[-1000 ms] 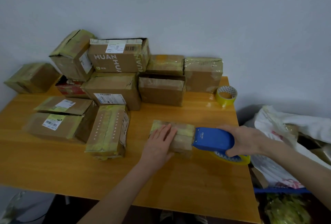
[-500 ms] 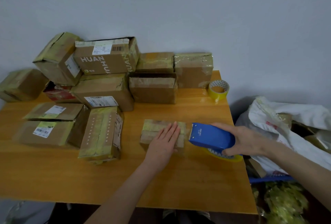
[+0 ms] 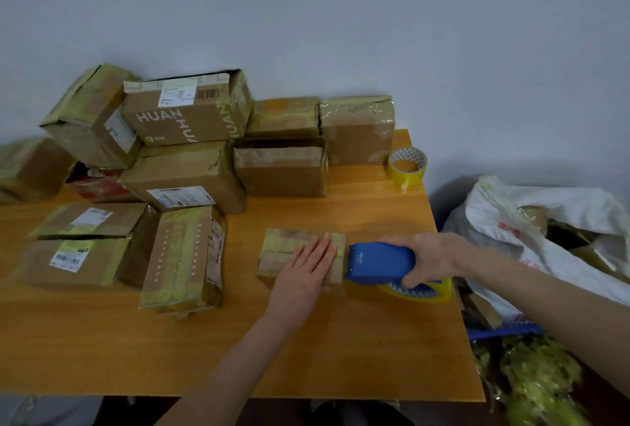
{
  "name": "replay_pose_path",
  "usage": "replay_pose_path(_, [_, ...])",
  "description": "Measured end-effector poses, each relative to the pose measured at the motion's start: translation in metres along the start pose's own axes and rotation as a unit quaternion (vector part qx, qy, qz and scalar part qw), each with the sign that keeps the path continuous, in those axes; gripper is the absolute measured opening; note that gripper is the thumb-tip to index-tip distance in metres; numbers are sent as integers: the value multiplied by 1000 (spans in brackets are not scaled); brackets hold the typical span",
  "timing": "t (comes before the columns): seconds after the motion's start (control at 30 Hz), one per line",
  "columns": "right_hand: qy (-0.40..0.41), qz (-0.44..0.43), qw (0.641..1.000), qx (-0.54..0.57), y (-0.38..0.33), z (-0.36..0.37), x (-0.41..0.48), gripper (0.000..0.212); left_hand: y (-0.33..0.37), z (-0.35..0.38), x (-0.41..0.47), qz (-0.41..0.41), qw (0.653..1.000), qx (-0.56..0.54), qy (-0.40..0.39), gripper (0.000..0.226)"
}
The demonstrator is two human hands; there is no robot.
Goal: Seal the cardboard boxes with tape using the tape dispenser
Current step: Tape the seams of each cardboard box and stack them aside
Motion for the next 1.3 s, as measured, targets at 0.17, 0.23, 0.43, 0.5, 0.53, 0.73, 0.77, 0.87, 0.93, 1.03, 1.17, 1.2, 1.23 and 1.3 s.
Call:
replay_pose_path(0.17, [-14, -12, 1000, 21, -5, -4, 9, 83, 1, 0, 2, -2, 1000, 2, -3, 78])
replay_pose_path(0.23, [-26, -22, 999, 43, -10, -5, 13, 79, -3, 4, 2, -2, 1000, -7, -5, 80])
replay_pose_path(0.43, [-23, -3, 995, 100, 1, 4, 17, 85, -1, 3, -3, 13, 999, -34, -27, 84])
replay_pose_path(0.5, [7, -4, 985, 171, 5, -12, 16, 74, -5, -3, -1, -7, 998, -54, -26, 85])
replay_pose_path(0.53, [19, 1, 978, 207, 7, -20, 12, 69, -5, -7, -1, -19, 998, -56, -16, 84])
replay_pose_path(0.73, [141, 48, 920, 363, 27, -40, -3, 51, -7, -16, 1, -228, 973, -18, 7, 85])
replay_pose_path(0.77, [161, 56, 904, 393, 29, -40, -4, 52, -9, -12, 2, -244, 970, -2, -2, 84])
replay_pose_path(0.87, [198, 86, 851, 479, 31, -32, -5, 53, -14, 4, 6, -207, 978, -3, -37, 78])
replay_pose_path(0.93, [216, 91, 836, 496, 28, -30, -4, 55, -12, 7, 4, -121, 992, -4, -48, 75])
replay_pose_path(1.03, [239, 83, 832, 493, 18, -34, -4, 55, -21, -1, -4, -11, 998, 8, -65, 75])
replay_pose_path(1.17, [252, 72, 837, 481, 11, -39, 0, 60, -53, -7, -11, -89, 994, 42, -44, 85])
replay_pose_path(1.2, [253, 75, 836, 480, 10, -38, 1, 62, -53, -7, -10, -98, 993, 51, -45, 87])
replay_pose_path(1.23, [254, 80, 836, 480, 10, -37, 2, 63, -51, -5, -10, -100, 992, 57, -47, 85])
replay_pose_path(1.3, [250, 83, 836, 482, 6, -32, 3, 65, -47, -3, -11, -103, 992, 59, -49, 81])
Point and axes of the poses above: each hand's wrist, its own x-axis towards the middle knuckle, its own z-axis out of the palm, y = z × x, the point moved 10 cm from there along x, towards the middle knuckle, and after that the axes turned 7 degrees about y, right-handed, at the moved point
